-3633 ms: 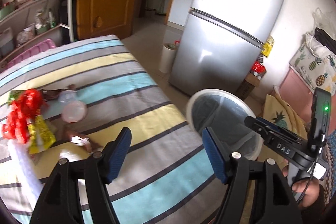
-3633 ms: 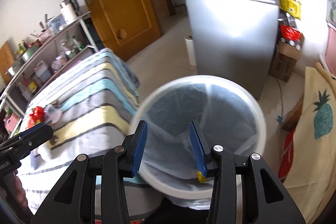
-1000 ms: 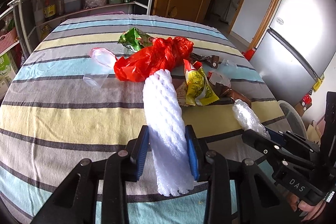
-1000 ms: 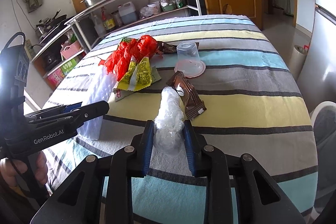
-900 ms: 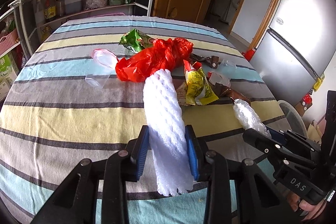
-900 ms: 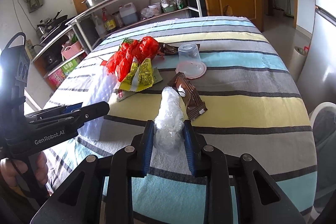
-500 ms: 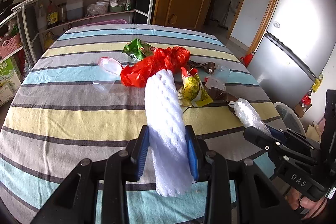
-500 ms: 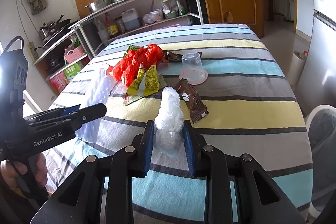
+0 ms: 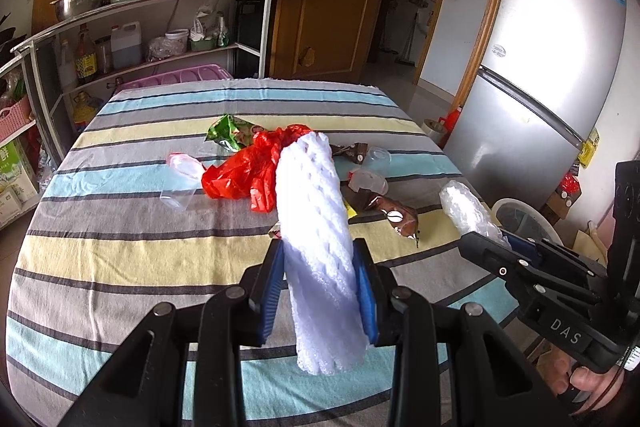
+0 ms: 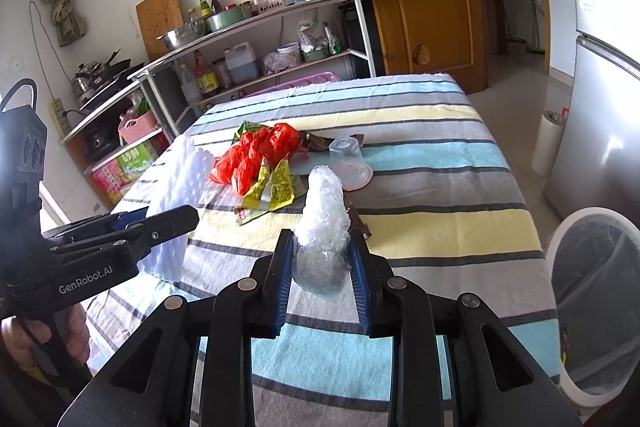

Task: Collect trash
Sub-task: 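Grasp the clear plastic bag with the right tool while the left tool grasps a foam net, then carry both items over the bin and open both tools to drop them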

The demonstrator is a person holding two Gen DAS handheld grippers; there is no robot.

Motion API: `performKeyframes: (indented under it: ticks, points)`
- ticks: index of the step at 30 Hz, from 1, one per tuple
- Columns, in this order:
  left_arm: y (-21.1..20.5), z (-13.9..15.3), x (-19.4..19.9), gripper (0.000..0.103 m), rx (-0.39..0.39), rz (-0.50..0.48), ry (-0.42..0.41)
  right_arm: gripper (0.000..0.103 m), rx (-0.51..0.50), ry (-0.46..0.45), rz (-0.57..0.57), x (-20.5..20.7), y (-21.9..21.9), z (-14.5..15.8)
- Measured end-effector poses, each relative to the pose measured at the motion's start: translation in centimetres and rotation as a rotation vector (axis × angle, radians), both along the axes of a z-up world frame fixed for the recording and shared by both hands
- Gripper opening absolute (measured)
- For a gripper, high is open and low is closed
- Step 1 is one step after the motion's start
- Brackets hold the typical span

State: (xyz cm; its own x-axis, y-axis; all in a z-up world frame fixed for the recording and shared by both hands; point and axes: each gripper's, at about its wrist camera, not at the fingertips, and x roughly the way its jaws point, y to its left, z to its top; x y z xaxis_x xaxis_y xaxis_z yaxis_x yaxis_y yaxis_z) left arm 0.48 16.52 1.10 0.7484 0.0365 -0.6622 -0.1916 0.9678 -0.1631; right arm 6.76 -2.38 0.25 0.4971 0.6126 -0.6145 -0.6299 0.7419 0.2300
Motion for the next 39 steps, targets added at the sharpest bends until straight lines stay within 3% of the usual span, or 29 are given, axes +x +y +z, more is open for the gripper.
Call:
performKeyframes:
  ticks: [10, 19, 32, 39]
  points:
    - [-3.5, 1.8, 1.2, 0.035, 0.027, -0.099, -0.029, 0.028, 0.026, -0.028, -0.091, -0.1, -3.8, 1.7]
    - [-9.3, 2.8, 4.3, 0.035, 0.037, -0.260, -0.045, 0.028, 0.025, -0.050, -0.233, 0.5, -9.7, 2.9]
    - [-18.9, 3.0, 8.3, 0.035, 0.054, -0.496, -0.030, 0.028, 0.004, -0.035, -0.464, 1.7, -19.8, 3.1]
    - [-23.3, 1.4, 10.2, 0.035, 0.045, -0.583, 0.021, 0.028, -0.026, 0.001, -0.549, 2.7, -24.1, 1.7]
